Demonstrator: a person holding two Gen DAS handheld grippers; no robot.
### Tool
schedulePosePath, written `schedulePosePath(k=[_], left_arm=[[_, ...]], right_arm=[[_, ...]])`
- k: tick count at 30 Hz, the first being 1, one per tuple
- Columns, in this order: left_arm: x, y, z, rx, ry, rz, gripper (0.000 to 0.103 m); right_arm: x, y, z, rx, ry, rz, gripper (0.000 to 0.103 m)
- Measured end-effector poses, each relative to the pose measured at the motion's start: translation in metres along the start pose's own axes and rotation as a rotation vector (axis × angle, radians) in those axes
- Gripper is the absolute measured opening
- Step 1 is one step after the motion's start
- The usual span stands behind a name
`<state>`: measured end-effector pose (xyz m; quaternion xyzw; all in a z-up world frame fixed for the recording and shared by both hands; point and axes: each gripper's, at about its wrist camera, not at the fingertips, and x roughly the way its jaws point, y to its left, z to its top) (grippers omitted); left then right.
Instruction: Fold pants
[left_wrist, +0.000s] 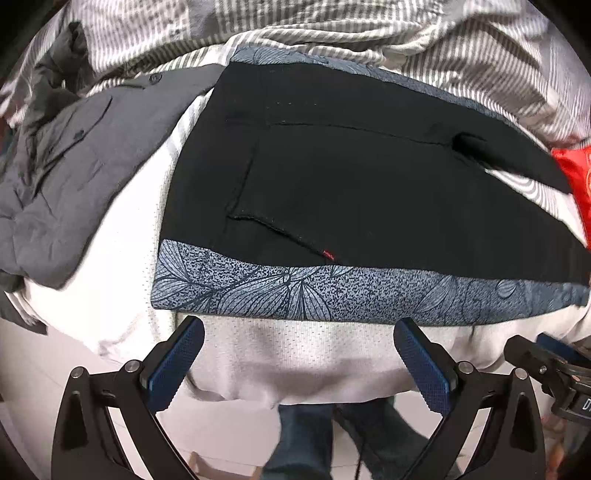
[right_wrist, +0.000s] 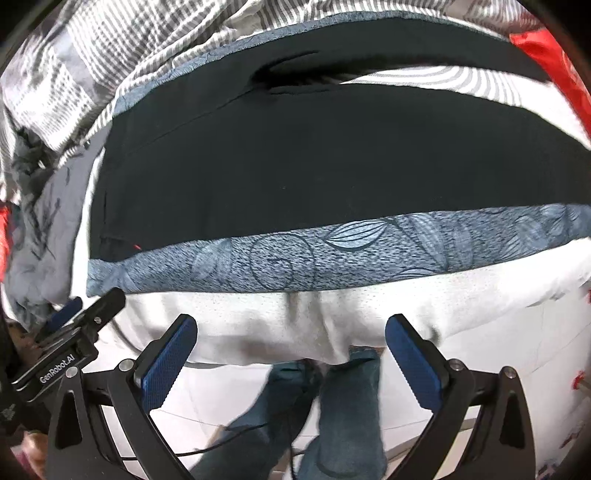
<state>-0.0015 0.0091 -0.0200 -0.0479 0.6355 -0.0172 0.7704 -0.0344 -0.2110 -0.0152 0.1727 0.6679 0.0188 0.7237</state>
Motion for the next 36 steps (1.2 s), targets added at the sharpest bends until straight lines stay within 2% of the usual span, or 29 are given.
schedulePosePath(k=[3, 5, 7, 8, 11, 15, 22, 25, 27, 28, 29, 32, 36], left_arm=[[0.004, 0.011, 0.003, -0.046, 0.006, -0.029, 0.088], [0.009, 0.018, 0.005, -0.074, 0.019, -0.055, 0.086], [0.013, 0.021, 0.004, -0.094, 0.034, -0.072, 0.07], [0.015, 0.021, 0.003, -0.099, 0.053, -0.081, 0.069], [0.021, 0.027, 0.002, -0.127, 0.058, -0.109, 0.069], [0.026, 0.031, -0.001, -0.151, 0.063, -0.158, 0.069], [0.032, 0.035, -0.009, -0.139, 0.069, -0.199, 0.069], [0.037, 0.035, -0.007, -0.146, 0.082, -0.212, 0.069], [0.039, 0.034, -0.007, -0.157, 0.091, -0.229, 0.069], [0.041, 0.033, -0.006, -0.166, 0.097, -0.242, 0.069], [0.042, 0.033, -0.005, -0.176, 0.103, -0.264, 0.069], [0.045, 0.027, -0.003, -0.195, 0.126, -0.339, 0.069], [0.052, 0.022, 0.0, -0.261, 0.162, -0.451, 0.069]], right_arm=[[0.003, -0.003, -0.001, 0.074, 0.016, 0.109, 0.101], [0.007, -0.01, 0.0, 0.127, 0.025, 0.167, 0.092], [0.012, -0.015, -0.001, 0.161, 0.027, 0.207, 0.084], [0.016, -0.018, -0.002, 0.178, 0.027, 0.237, 0.079], [0.026, -0.028, -0.006, 0.237, 0.036, 0.311, 0.076], [0.041, -0.042, -0.009, 0.307, 0.028, 0.367, 0.076], [0.069, -0.057, 0.0, 0.414, -0.011, 0.499, 0.074], [0.078, -0.057, 0.006, 0.46, -0.009, 0.563, 0.061], [0.08, -0.056, 0.011, 0.465, 0.002, 0.561, 0.044], [0.08, -0.055, 0.012, 0.467, 0.01, 0.56, 0.032], [0.077, -0.057, 0.013, 0.473, 0.009, 0.583, 0.024], [0.065, -0.061, 0.013, 0.484, -0.007, 0.659, 0.016], [0.046, -0.058, 0.014, 0.449, -0.015, 0.688, 0.014]])
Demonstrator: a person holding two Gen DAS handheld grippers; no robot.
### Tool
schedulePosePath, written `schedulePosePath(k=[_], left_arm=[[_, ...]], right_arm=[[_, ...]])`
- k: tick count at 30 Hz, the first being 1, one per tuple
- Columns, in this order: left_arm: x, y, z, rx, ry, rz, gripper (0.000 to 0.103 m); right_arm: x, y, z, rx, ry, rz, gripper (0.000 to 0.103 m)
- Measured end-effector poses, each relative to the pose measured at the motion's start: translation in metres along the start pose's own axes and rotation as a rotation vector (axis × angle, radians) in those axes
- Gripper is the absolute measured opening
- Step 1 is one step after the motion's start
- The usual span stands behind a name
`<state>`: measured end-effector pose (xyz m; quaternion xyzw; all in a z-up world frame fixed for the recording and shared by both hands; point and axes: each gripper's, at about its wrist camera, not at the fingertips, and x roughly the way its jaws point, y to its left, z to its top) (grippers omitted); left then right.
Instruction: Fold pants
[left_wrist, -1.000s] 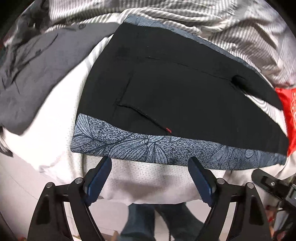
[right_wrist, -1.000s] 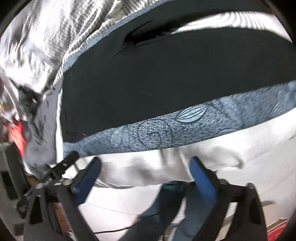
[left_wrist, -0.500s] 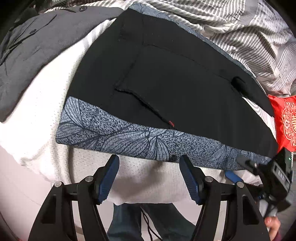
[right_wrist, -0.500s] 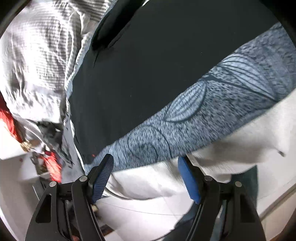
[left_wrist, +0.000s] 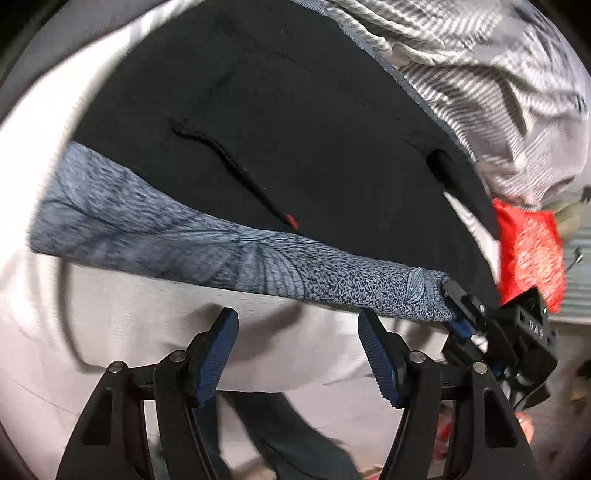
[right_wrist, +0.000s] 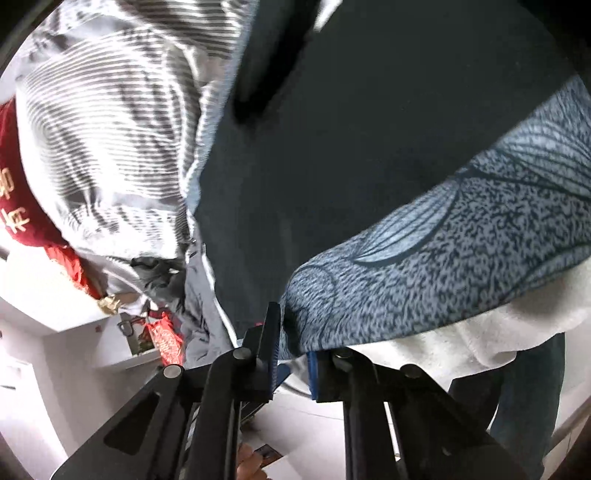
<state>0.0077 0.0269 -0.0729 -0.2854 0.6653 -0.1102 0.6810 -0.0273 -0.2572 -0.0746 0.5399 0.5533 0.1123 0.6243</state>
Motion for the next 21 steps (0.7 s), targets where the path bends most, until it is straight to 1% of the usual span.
schedulePosePath(k=[3, 6, 9, 11, 13, 15, 16, 17, 19, 21], left_arm=[[0.003, 0.005, 0.007, -0.063, -0.001, -0.049, 0.069], [0.002, 0.011, 0.017, -0.119, -0.01, -0.08, 0.069], [-0.003, 0.018, 0.023, -0.158, -0.025, -0.094, 0.069], [-0.006, 0.022, 0.028, -0.182, -0.03, -0.105, 0.069], [-0.011, 0.027, 0.028, -0.21, -0.041, -0.12, 0.069], [-0.016, 0.031, 0.028, -0.214, -0.047, -0.121, 0.069], [-0.015, 0.031, 0.03, -0.209, -0.047, -0.115, 0.069], [-0.014, 0.03, 0.031, -0.207, -0.044, -0.107, 0.069], [-0.011, 0.032, 0.032, -0.215, -0.03, -0.098, 0.069], [-0.01, 0.035, 0.033, -0.224, -0.026, -0.093, 0.069]], right_arm=[[-0.003, 0.007, 0.001, -0.007, 0.007, 0.007, 0.014], [-0.002, 0.01, 0.002, -0.009, 0.015, -0.008, 0.014], [0.001, 0.008, 0.002, -0.006, 0.017, -0.022, 0.014], [0.002, 0.004, 0.002, 0.008, 0.02, -0.021, 0.018], [0.002, 0.0, 0.002, 0.034, 0.02, -0.032, 0.018], [0.002, -0.005, 0.001, 0.062, 0.02, -0.031, 0.024], [0.002, -0.006, 0.001, 0.07, 0.015, -0.044, 0.035], [0.0, -0.007, 0.0, 0.076, 0.002, -0.062, 0.049], [-0.004, -0.009, 0.001, 0.091, -0.024, -0.081, 0.059], [-0.007, -0.012, 0.003, 0.114, -0.038, -0.067, 0.059]])
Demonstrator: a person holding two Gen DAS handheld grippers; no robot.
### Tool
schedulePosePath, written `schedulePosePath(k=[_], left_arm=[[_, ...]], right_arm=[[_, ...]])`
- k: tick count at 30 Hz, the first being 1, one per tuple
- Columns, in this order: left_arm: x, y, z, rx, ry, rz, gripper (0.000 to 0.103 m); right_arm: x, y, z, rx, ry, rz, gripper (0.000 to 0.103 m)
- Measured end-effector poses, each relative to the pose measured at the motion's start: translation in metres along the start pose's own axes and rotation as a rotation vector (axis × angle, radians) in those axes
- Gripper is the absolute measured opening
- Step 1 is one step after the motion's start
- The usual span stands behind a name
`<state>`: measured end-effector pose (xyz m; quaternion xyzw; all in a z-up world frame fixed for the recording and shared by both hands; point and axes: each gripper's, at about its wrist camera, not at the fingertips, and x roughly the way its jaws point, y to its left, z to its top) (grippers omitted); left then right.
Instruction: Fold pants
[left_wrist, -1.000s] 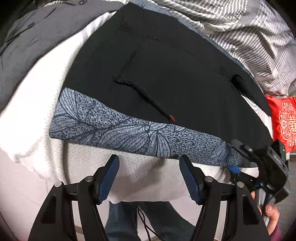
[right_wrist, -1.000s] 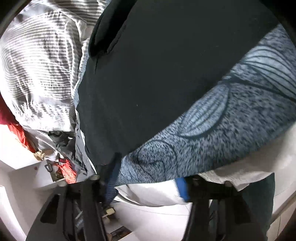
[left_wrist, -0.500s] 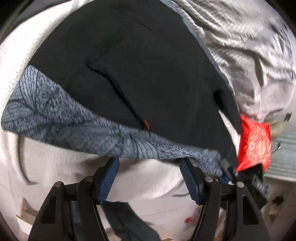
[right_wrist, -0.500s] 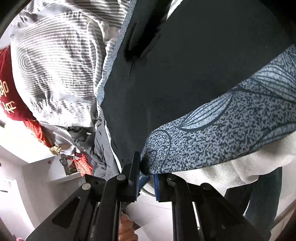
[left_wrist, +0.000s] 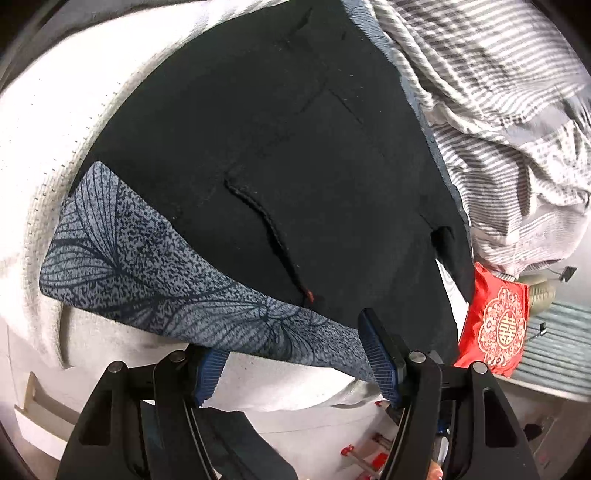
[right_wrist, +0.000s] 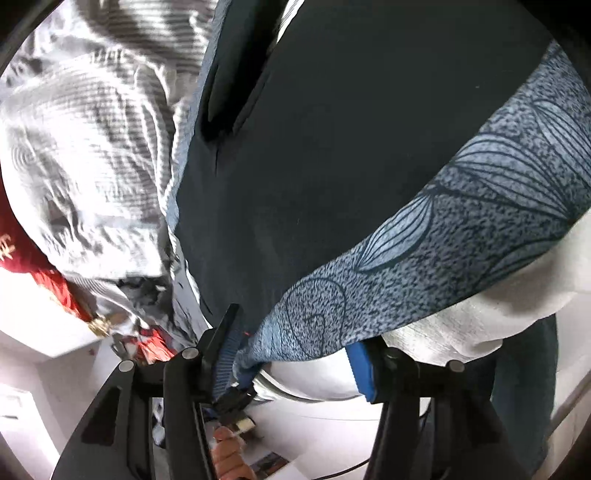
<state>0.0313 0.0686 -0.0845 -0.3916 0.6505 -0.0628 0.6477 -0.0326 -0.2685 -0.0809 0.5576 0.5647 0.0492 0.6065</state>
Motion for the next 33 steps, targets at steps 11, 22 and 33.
schedulePosePath(k=[11, 22, 33], left_arm=[[0.004, -0.012, -0.003, 0.088, -0.023, 0.17, 0.026], [-0.04, -0.046, -0.007, 0.282, -0.087, 0.131, 0.016], [-0.057, -0.104, 0.032, 0.348, -0.147, 0.128, 0.016]], right_arm=[[0.01, -0.015, 0.004, 0.08, -0.003, -0.007, 0.009], [-0.022, 0.048, 0.006, -0.121, -0.005, -0.014, 0.007], [-0.016, 0.118, 0.064, -0.278, 0.078, -0.044, 0.007]])
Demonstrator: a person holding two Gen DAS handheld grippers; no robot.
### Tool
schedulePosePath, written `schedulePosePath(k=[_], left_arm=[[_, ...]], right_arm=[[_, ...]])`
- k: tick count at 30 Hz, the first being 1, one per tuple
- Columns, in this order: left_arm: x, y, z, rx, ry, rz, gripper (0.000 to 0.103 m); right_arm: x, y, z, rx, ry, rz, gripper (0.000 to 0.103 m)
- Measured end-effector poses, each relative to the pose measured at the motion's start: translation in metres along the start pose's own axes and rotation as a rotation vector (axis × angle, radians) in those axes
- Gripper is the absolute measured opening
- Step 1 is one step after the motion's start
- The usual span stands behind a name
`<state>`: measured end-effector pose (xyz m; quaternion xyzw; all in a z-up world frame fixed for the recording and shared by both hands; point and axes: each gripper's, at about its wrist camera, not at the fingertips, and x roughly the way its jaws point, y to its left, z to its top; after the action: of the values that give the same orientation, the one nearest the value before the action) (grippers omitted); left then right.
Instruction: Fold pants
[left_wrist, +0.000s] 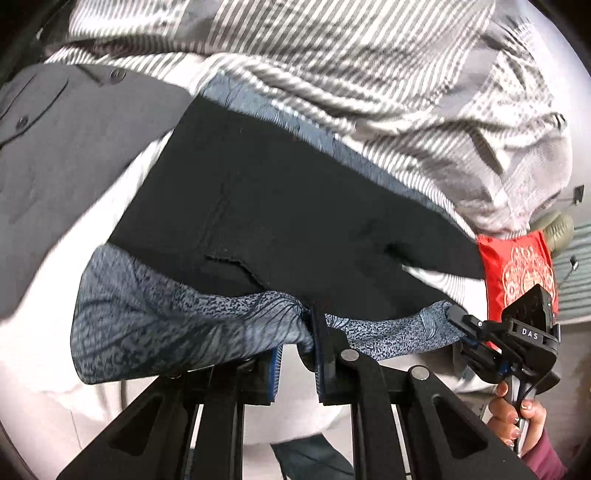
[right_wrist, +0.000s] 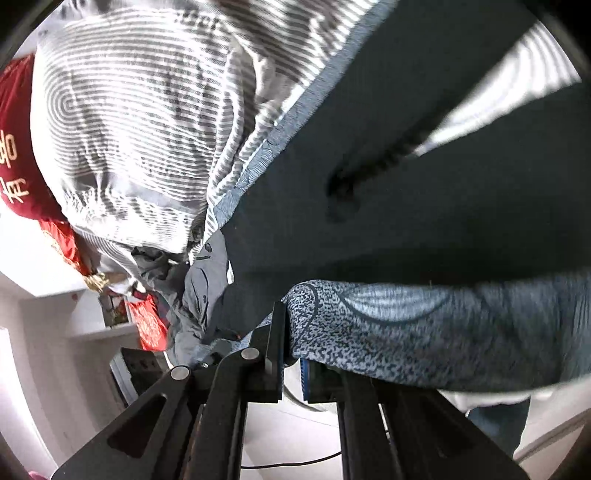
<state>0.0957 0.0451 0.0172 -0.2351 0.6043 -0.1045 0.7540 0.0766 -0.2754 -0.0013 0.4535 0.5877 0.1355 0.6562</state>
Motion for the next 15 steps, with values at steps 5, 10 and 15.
schedulePosePath(k=[5, 10, 15], left_arm=[[0.005, -0.007, 0.04, -0.018, -0.061, 0.021, 0.016], [0.031, -0.021, 0.094, -0.01, -0.106, 0.077, 0.016], [0.071, -0.022, 0.14, -0.007, -0.121, 0.148, 0.016]], right_arm=[[0.01, 0.014, 0.045, -0.032, 0.051, 0.013, 0.007], [0.03, 0.025, 0.1, -0.04, 0.101, 0.009, 0.007], [0.063, 0.03, 0.159, -0.057, 0.147, -0.04, 0.007]])
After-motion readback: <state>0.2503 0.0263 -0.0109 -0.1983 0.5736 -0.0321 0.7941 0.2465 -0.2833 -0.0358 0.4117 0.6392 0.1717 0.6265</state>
